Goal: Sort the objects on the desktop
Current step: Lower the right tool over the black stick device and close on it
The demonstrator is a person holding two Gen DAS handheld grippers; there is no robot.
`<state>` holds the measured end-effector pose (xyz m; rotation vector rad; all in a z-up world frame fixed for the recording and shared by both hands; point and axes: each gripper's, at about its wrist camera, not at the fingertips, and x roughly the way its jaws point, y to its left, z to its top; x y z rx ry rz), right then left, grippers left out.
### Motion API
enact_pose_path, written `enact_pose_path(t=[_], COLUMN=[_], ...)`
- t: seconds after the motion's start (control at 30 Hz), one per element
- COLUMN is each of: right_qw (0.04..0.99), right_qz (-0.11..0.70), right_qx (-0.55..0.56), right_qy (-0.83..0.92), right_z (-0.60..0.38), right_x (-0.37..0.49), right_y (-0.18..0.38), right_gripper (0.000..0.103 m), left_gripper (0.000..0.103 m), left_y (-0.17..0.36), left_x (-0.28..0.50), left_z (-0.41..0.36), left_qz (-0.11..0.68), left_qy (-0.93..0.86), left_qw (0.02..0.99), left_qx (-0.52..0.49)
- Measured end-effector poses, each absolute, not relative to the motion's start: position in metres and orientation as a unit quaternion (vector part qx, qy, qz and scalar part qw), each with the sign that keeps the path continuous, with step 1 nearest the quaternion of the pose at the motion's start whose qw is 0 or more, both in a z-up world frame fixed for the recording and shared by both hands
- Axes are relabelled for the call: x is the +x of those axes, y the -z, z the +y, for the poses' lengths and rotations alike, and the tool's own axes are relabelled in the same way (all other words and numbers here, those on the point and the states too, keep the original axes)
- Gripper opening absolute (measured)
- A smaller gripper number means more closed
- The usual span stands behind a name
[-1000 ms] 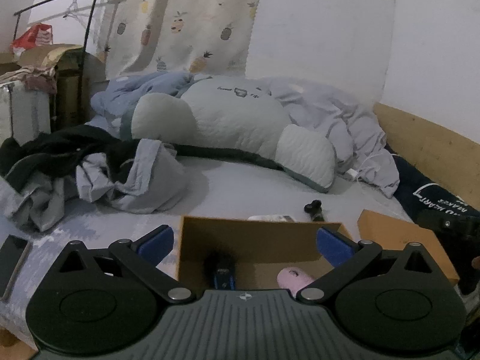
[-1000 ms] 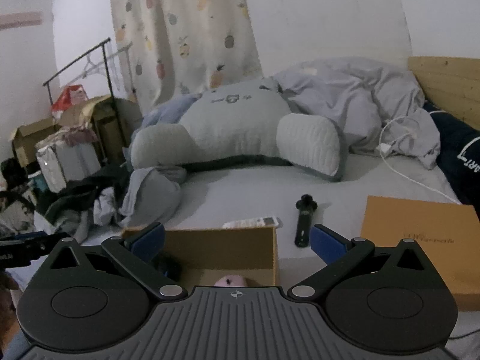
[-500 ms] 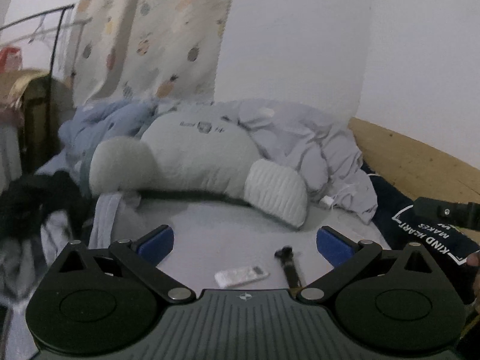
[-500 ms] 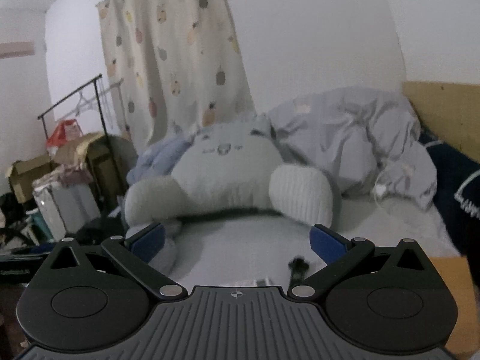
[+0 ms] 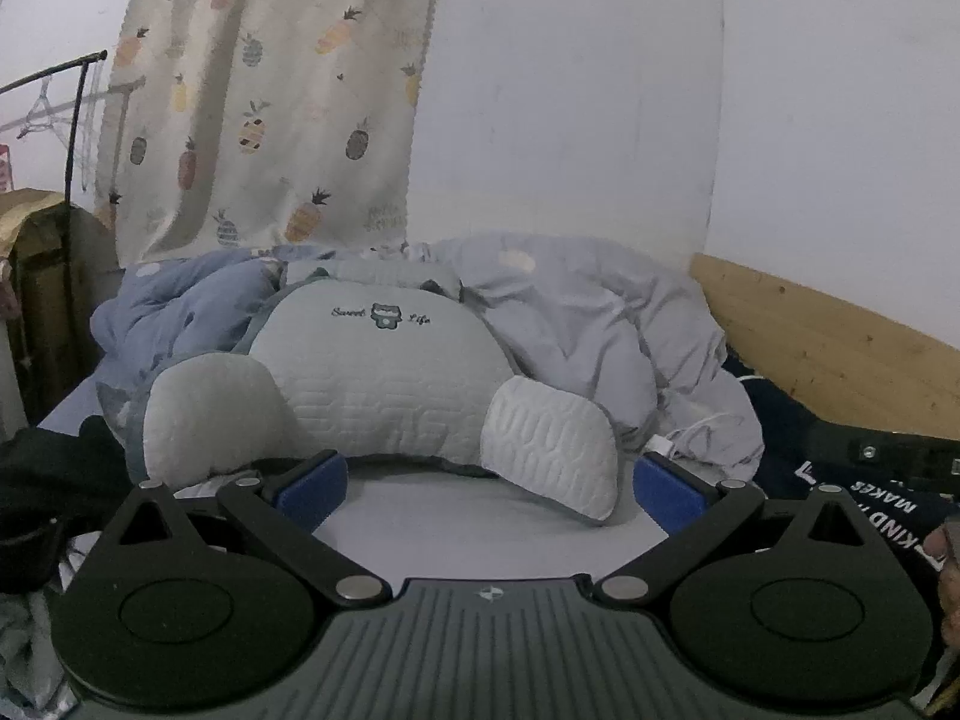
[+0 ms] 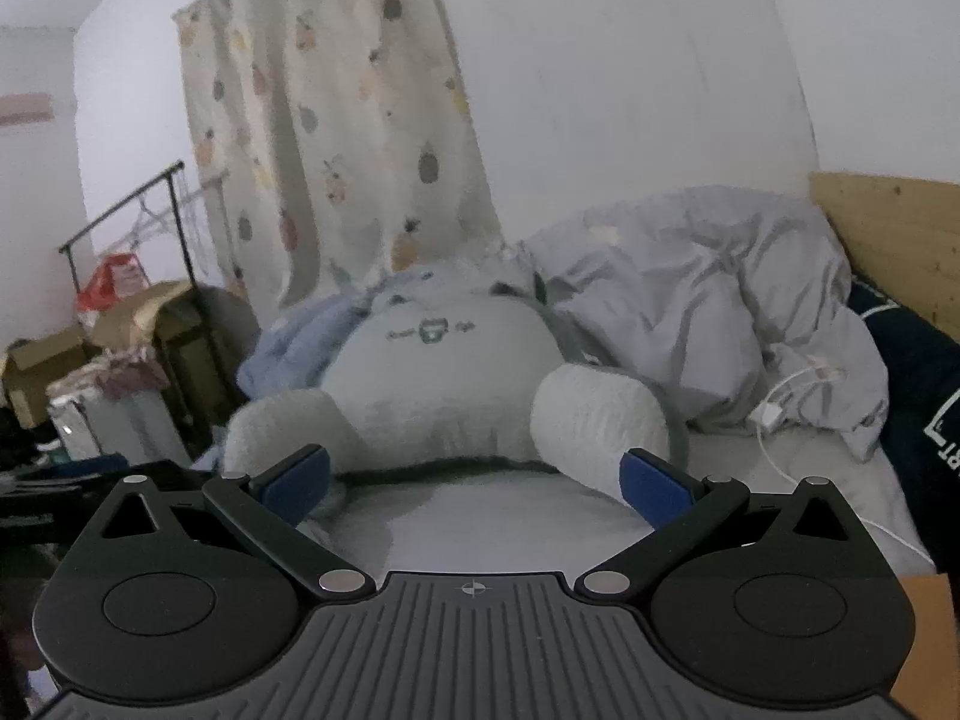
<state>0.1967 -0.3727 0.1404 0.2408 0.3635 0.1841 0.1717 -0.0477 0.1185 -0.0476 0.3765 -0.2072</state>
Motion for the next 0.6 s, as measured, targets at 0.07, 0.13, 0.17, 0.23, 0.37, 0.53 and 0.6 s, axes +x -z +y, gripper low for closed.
enact_pose_path(t=[0.07,0.13,0.17,0.23,0.37,0.53,0.6], right_qw=[0.971,0.969,0.968,0.966,0.962,0.953,0.949], right_qz=[0.189,0.201,0.206,0.218,0.242,0.277,0.291], right_qx=[0.12,0.119,0.119,0.119,0.109,0.106,0.104], right_qy=[-0.086,-0.081,-0.079,-0.075,-0.068,-0.06,-0.056], right_z=[-0.371,-0.371,-0.37,-0.368,-0.362,-0.355,-0.354], right_x=[0.208,0.219,0.223,0.233,0.252,0.278,0.289], right_y=[-0.132,-0.121,-0.115,-0.104,-0.081,-0.047,-0.033], right_gripper=[0.103,0.103,0.103,0.103,0.103,0.103,0.103], left_gripper=[0.103,0.103,0.103,0.103,0.103,0.103,0.103], left_y=[-0.113,-0.105,-0.101,-0.091,-0.07,-0.042,-0.033], left_x=[0.18,0.19,0.195,0.206,0.227,0.251,0.26], left_z=[-0.046,-0.045,-0.044,-0.042,-0.044,-0.047,-0.047], left_qz=[0.194,0.205,0.21,0.222,0.245,0.275,0.285], left_qy=[0.103,0.103,0.102,0.105,0.108,0.118,0.12], left_qw=[0.975,0.973,0.972,0.969,0.963,0.954,0.951], left_qx=[-0.026,-0.027,-0.028,-0.03,-0.019,-0.019,-0.02])
